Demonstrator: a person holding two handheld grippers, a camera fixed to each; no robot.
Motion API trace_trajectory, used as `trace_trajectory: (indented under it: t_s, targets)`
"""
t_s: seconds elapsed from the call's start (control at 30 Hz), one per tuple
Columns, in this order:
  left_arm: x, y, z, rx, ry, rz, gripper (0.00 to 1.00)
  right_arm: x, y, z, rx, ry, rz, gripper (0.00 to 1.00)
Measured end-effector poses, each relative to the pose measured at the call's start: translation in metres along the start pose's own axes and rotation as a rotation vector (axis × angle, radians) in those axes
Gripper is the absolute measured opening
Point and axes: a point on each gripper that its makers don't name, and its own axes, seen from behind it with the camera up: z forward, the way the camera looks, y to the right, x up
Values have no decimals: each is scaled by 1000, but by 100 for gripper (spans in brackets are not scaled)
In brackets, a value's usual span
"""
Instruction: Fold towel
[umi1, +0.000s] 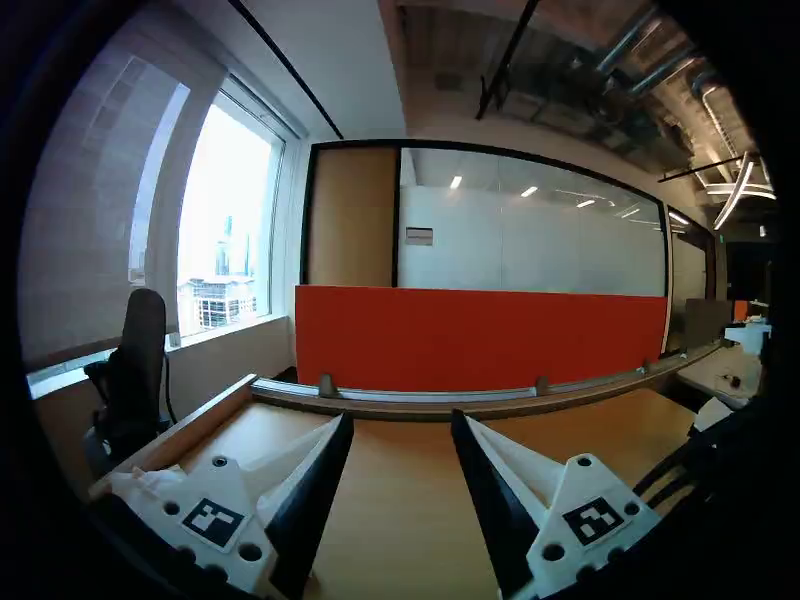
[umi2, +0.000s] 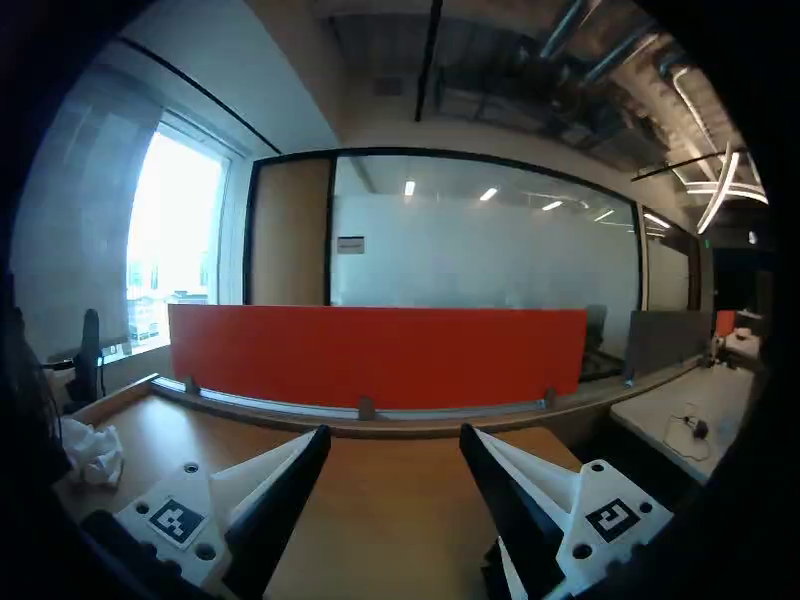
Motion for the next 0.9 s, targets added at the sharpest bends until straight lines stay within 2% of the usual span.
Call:
trace_trajectory:
  t_s: [0.37,0.9]
  targets:
    - [-26,8,-2,-24,18,48,71,6,-16,-1,10,-5,31,100]
    - [-100,-4,-3,-12,23,57,71,-7,-42,4,15,-5,9,100]
